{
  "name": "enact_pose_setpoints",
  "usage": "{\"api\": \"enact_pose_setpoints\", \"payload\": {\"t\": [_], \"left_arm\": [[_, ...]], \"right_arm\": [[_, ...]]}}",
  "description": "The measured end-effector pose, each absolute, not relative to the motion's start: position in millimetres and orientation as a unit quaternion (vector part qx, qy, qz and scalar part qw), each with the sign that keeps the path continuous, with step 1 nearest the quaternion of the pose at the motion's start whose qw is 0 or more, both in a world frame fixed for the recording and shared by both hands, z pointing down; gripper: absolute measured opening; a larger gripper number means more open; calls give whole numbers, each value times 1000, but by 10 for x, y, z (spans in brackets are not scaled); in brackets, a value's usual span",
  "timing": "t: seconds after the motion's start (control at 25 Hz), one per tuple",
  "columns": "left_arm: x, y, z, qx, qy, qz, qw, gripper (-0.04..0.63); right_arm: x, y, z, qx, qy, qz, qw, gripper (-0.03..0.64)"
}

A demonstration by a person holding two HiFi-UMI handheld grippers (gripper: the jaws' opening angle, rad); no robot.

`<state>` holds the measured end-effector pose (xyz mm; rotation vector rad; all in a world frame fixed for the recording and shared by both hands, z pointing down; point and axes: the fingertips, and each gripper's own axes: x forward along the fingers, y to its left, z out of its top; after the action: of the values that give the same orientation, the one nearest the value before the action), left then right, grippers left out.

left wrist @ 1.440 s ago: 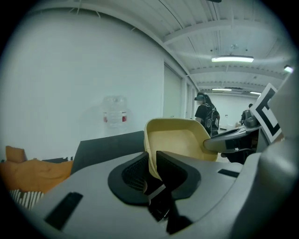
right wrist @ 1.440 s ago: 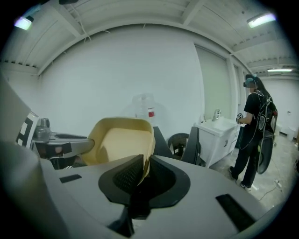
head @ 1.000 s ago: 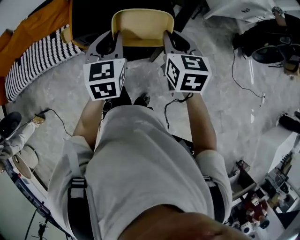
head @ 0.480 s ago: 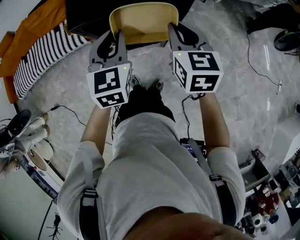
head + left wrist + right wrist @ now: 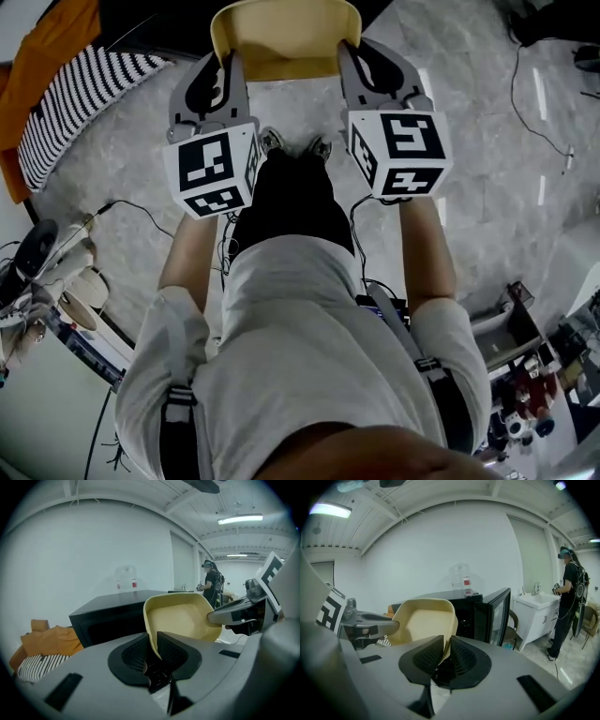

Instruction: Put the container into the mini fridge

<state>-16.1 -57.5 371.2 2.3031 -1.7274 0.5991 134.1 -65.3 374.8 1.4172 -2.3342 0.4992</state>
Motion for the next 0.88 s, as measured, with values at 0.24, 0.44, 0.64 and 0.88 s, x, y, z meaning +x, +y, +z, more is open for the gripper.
{"api": "enact_pose_setpoints", "payload": {"t": [0.24, 0.44, 0.64, 0.88], "left_arm": [[-308, -548, 4243, 762, -601, 200, 135, 64], [-349, -548, 4522, 750, -619, 191, 136, 64], [-368, -543, 4864, 747, -621, 196, 132, 64], [-325, -479, 5360, 740, -619, 204, 166, 63]], "right_arm": [[1201, -656, 4205, 489, -828, 172, 212, 71], [1159, -695, 4412, 485, -834, 155, 214, 69], [1144, -675, 4804, 486, -830, 162, 220, 71], [1185, -679, 5178, 488, -825, 182, 222, 69]]}}
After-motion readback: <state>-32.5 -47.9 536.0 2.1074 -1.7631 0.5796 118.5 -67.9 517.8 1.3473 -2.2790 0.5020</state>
